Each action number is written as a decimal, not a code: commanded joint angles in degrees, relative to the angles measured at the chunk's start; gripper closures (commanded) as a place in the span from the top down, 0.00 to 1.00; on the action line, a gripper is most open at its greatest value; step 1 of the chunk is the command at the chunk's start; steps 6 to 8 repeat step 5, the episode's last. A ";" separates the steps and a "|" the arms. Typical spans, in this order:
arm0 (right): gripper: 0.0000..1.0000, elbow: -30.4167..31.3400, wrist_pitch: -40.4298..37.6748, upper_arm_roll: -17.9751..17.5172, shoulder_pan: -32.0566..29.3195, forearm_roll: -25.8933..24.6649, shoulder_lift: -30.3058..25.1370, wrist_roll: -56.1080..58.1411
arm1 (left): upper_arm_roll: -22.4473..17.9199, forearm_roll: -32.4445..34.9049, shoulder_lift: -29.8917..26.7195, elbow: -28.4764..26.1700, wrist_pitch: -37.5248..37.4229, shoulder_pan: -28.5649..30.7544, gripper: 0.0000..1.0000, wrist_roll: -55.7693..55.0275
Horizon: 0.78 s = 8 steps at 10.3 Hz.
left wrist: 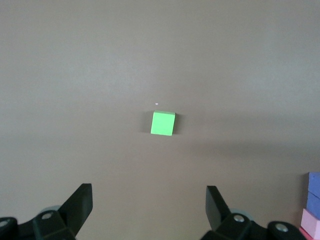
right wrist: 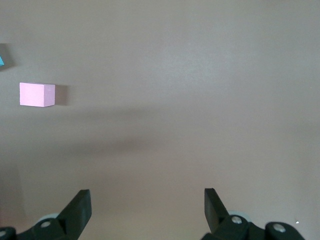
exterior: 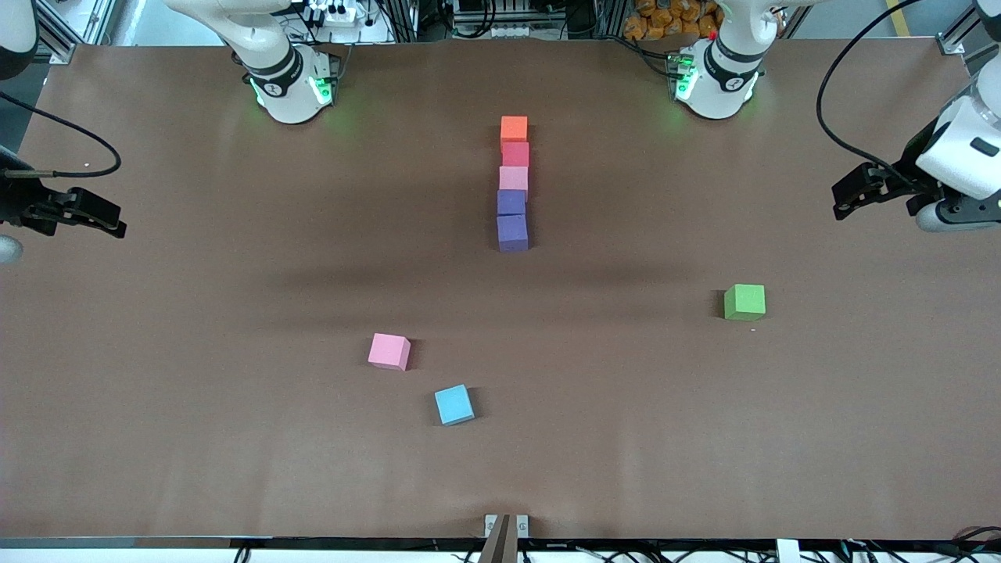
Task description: Arrange blocks into number 1
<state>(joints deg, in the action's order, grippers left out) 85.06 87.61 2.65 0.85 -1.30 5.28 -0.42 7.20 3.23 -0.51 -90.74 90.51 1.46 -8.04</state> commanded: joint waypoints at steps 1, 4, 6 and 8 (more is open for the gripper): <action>1.00 -1.21 -0.77 -0.45 -0.59 0.25 0.52 0.50 | 0.09 -1.47 -0.90 1.27 -2.53 0.47 1.00 1.36; 1.00 -1.21 -0.86 -0.54 -0.59 0.25 0.52 0.50 | 0.18 -4.10 -0.99 1.45 -2.53 0.38 1.00 1.36; 1.00 -1.21 -0.77 -0.54 -0.59 0.25 0.52 0.50 | 0.18 -4.28 -0.99 1.45 -2.53 0.30 1.00 1.36; 1.00 -1.21 -0.77 -0.54 -0.59 0.25 0.52 0.50 | 0.18 -4.28 -0.99 1.45 -2.53 0.30 1.00 1.36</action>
